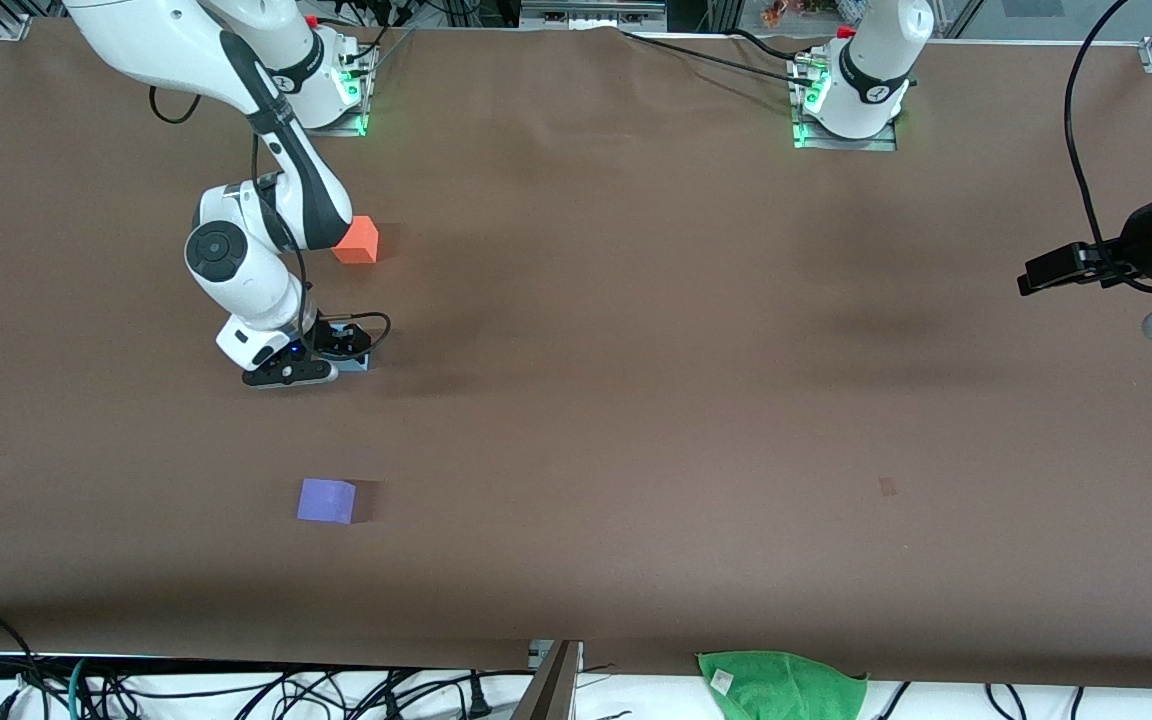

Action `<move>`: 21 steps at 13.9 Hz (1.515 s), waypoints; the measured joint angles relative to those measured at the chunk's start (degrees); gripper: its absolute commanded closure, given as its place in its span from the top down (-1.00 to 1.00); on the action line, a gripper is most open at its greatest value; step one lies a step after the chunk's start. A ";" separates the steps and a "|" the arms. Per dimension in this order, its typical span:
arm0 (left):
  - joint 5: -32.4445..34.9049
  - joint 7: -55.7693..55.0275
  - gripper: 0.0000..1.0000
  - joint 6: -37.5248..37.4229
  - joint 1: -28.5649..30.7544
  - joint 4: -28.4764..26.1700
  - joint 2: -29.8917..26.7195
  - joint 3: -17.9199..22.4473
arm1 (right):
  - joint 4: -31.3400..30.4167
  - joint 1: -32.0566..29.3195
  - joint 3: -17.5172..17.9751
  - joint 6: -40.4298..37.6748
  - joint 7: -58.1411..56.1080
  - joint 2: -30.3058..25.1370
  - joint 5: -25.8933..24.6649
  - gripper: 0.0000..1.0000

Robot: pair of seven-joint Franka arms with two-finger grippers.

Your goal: Place blue block between orange and purple blocks

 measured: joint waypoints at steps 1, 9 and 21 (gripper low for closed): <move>0.00 0.00 1.00 0.00 0.02 0.00 0.08 0.10 | 0.80 0.00 -0.09 -1.00 0.00 -0.65 0.00 0.99; 0.00 0.00 1.00 0.25 0.06 0.64 0.49 0.35 | 20.95 -0.03 -0.97 -36.80 -0.78 -8.35 0.00 0.99; -0.06 0.00 1.00 0.29 0.03 1.61 1.09 0.23 | 38.99 -0.80 -11.27 -62.79 -6.39 -12.78 5.18 0.99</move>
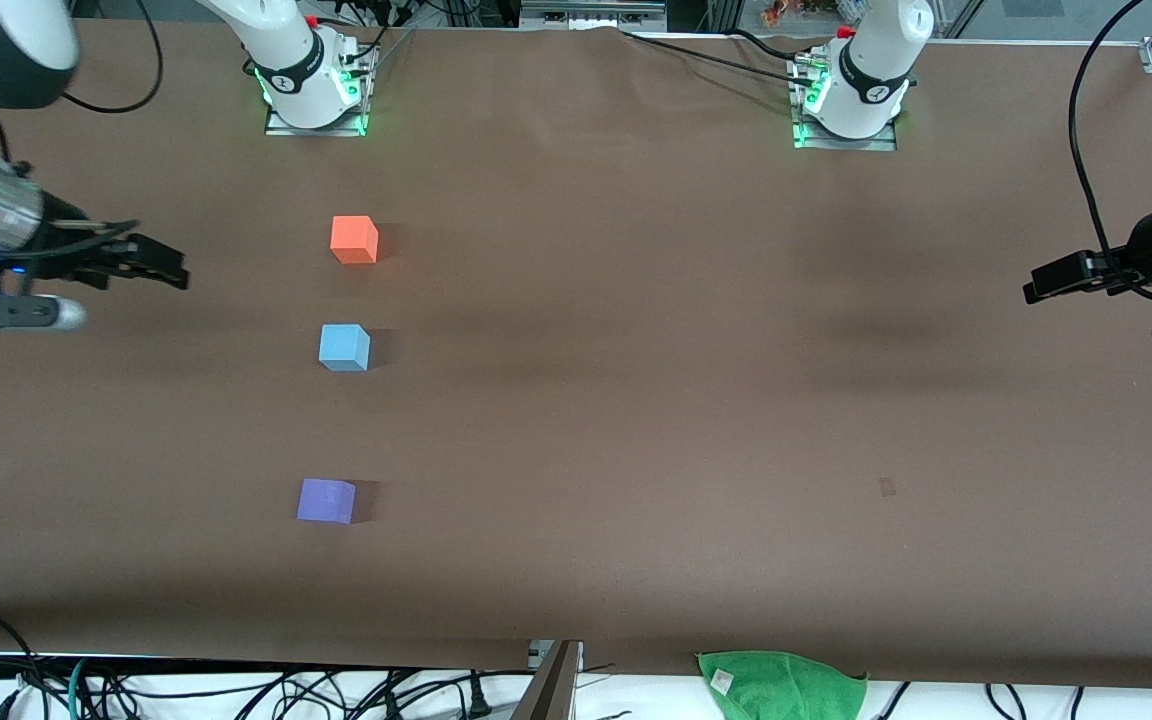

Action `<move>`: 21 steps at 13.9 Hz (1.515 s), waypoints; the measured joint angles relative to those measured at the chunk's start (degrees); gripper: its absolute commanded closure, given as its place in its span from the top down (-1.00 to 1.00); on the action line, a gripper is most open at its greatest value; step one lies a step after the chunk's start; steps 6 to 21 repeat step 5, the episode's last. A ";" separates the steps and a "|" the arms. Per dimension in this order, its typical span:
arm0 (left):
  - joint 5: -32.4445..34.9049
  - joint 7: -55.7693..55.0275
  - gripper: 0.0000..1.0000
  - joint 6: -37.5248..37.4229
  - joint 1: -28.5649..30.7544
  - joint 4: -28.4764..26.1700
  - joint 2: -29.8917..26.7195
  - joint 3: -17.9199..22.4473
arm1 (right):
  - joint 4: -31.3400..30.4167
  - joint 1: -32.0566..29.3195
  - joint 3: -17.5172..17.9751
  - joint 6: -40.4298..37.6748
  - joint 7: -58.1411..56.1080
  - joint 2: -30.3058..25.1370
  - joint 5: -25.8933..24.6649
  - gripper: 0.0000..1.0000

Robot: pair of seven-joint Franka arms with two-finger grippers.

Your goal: Place blue block between orange and purple blocks

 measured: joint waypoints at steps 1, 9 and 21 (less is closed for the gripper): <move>-0.01 0.00 1.00 0.00 -0.01 0.00 0.00 -0.01 | 0.00 -0.02 -0.28 0.01 -0.57 -0.11 -0.05 0.99; -0.02 0.00 1.00 0.00 -0.07 0.01 0.00 -0.10 | 0.18 0.22 0.00 0.12 -0.80 -0.13 -0.33 0.99; -0.02 0.00 1.00 0.00 -0.07 0.01 0.00 -0.10 | 0.18 0.22 0.00 0.12 -0.80 -0.13 -0.33 0.99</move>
